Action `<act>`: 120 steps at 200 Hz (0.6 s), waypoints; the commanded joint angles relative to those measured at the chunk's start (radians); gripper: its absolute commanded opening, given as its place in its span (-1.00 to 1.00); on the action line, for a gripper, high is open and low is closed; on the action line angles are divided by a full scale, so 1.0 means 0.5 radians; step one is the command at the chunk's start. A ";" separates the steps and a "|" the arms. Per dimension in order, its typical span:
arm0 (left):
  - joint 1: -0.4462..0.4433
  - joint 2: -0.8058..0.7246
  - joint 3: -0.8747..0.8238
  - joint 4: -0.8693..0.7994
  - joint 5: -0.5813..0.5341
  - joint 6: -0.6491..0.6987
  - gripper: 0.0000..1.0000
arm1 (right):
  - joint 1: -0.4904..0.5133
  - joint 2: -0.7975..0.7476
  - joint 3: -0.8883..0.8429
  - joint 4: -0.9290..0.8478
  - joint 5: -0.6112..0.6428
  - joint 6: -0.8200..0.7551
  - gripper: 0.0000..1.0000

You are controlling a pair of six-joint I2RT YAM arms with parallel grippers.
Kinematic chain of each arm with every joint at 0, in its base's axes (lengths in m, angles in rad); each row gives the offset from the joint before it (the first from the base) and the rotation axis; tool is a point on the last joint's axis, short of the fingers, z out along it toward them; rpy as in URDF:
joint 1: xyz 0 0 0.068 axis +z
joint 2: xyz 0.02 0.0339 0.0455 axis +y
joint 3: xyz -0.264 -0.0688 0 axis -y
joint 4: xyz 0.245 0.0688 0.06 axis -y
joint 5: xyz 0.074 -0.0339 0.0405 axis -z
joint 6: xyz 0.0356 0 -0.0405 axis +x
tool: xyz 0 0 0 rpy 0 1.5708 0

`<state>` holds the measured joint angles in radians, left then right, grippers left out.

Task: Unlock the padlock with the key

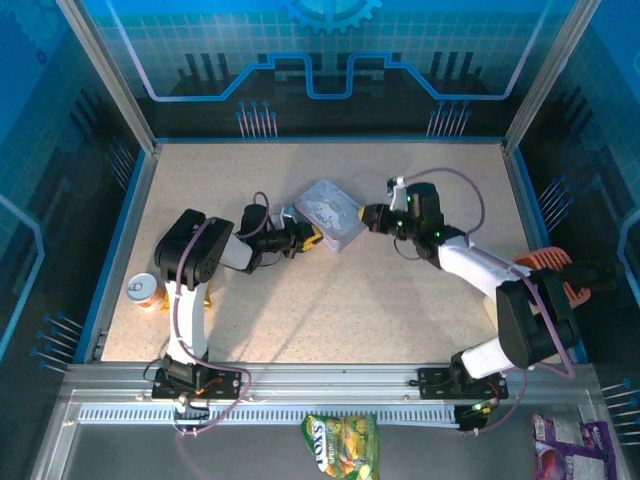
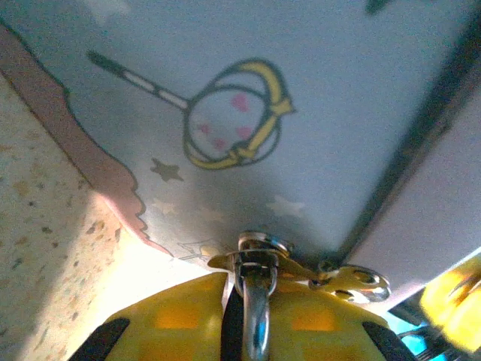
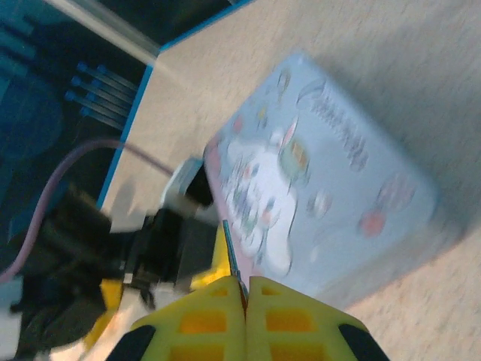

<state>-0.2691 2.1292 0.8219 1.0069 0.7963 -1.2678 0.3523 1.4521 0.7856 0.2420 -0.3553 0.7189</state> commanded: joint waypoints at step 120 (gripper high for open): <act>-0.084 0.454 -0.012 0.661 -0.103 -0.316 -1.00 | 0.282 1.265 -0.540 2.362 -0.349 1.453 -1.00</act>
<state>-0.2985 2.2726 0.8291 1.3685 0.7448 -1.4120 0.5030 1.9411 0.4763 1.0744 -0.5205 1.2377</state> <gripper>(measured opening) 0.147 0.047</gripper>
